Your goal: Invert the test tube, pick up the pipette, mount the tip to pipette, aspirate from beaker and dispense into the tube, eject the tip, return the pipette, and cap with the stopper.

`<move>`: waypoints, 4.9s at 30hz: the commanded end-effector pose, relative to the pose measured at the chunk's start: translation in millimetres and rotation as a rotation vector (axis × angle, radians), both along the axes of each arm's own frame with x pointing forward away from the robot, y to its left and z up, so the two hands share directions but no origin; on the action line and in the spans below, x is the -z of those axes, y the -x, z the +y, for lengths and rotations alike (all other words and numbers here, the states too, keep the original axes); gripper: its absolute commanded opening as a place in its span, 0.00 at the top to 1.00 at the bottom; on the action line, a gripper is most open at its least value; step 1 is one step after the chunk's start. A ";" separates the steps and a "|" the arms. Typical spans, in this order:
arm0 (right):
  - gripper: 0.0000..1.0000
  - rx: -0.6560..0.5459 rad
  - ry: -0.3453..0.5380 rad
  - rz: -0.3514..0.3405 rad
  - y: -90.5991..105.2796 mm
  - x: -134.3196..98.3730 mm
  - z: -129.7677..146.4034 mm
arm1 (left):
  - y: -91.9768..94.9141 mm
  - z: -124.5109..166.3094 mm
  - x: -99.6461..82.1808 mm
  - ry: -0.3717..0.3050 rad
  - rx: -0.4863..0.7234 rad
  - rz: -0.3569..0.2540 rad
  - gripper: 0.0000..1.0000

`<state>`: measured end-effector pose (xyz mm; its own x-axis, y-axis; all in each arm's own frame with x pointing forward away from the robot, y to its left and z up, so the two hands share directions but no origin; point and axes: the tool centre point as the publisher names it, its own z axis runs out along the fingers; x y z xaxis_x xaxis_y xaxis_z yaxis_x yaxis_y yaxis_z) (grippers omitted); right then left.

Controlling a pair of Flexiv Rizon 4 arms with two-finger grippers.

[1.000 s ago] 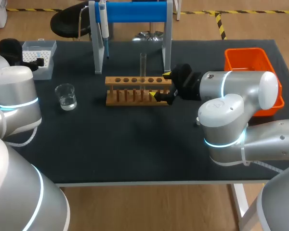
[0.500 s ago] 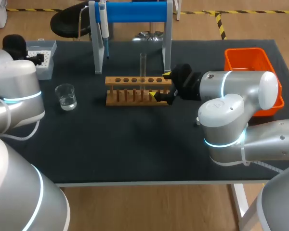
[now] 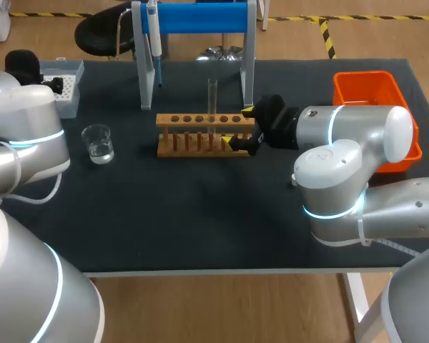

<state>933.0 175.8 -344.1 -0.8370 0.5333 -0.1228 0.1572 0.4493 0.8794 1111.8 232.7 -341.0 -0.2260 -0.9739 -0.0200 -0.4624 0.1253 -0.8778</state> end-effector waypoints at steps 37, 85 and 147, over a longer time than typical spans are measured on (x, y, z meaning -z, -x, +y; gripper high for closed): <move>0.00 -0.001 -0.001 0.001 0.0 0.3 -0.2 | -28.7 -2.5 14.8 -0.015 0.048 0.012 0.60; 0.00 -0.001 -0.001 0.001 0.0 0.3 -0.2 | -37.0 2.7 26.0 -0.010 0.043 0.028 0.71; 0.00 -0.001 -0.001 0.001 0.0 0.3 -0.2 | -35.9 2.3 20.3 -0.018 0.045 0.022 1.00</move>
